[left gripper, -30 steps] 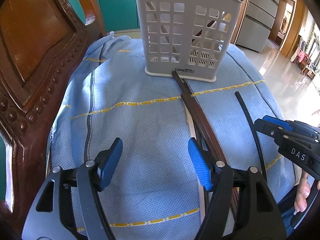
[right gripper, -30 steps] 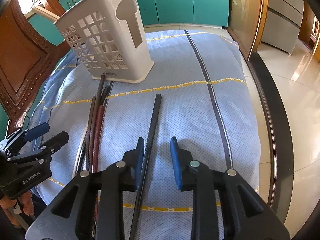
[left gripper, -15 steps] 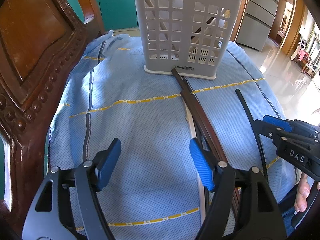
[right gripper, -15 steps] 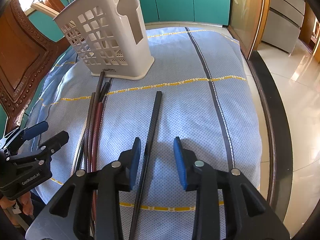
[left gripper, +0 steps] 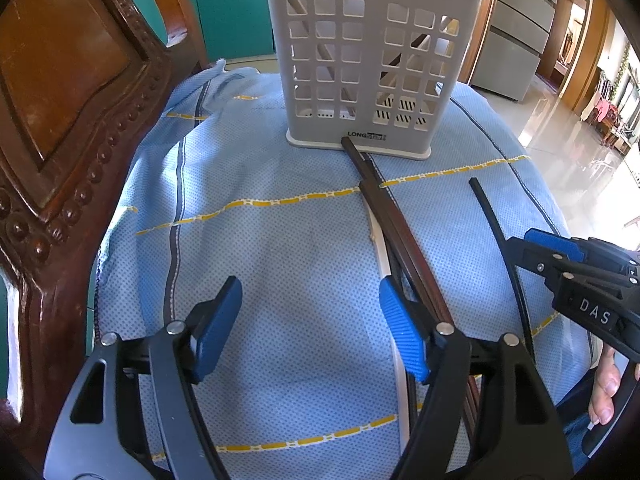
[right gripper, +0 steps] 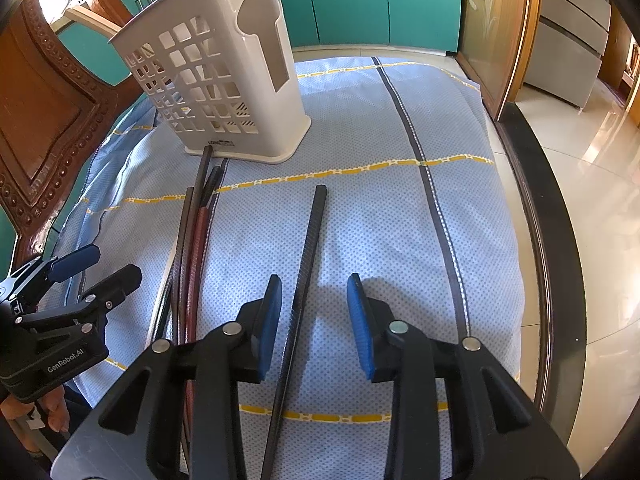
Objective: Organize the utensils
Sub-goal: 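Align the open right tool over a black chopstick while the left tool hovers over brown chopsticks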
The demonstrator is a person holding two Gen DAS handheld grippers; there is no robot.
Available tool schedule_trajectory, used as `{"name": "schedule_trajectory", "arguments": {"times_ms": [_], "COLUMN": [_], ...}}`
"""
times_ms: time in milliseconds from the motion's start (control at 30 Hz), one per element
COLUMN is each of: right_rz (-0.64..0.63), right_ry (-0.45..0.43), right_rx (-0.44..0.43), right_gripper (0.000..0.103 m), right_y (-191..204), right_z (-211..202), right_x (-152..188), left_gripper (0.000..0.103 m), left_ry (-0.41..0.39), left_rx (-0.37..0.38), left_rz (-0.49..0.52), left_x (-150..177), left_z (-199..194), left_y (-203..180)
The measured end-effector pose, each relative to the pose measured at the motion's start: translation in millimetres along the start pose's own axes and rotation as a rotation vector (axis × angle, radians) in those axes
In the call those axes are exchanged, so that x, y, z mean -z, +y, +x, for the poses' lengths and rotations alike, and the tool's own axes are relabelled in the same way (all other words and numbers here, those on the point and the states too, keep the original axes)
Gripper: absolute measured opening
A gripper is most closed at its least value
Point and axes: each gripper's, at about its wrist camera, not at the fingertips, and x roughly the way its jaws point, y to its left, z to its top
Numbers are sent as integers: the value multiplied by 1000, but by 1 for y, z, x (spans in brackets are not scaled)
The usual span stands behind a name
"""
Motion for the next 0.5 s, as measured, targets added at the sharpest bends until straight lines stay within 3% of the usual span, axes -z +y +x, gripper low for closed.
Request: {"name": "schedule_trajectory", "arguments": {"times_ms": [267, 500], "right_rz": [4, 13], "right_ry": [-6, -28], "right_rx": [-2, 0], "right_gripper": [34, 34], "right_y": [-1, -7], "right_z": [-2, -9], "right_x": [-1, -3], "left_gripper": [71, 71], "left_ry": [-3, -48], "left_rx": [3, 69], "left_rz": [-7, -78], "left_x": [1, -4], "left_z": [1, -8], "left_y": [0, 12]}}
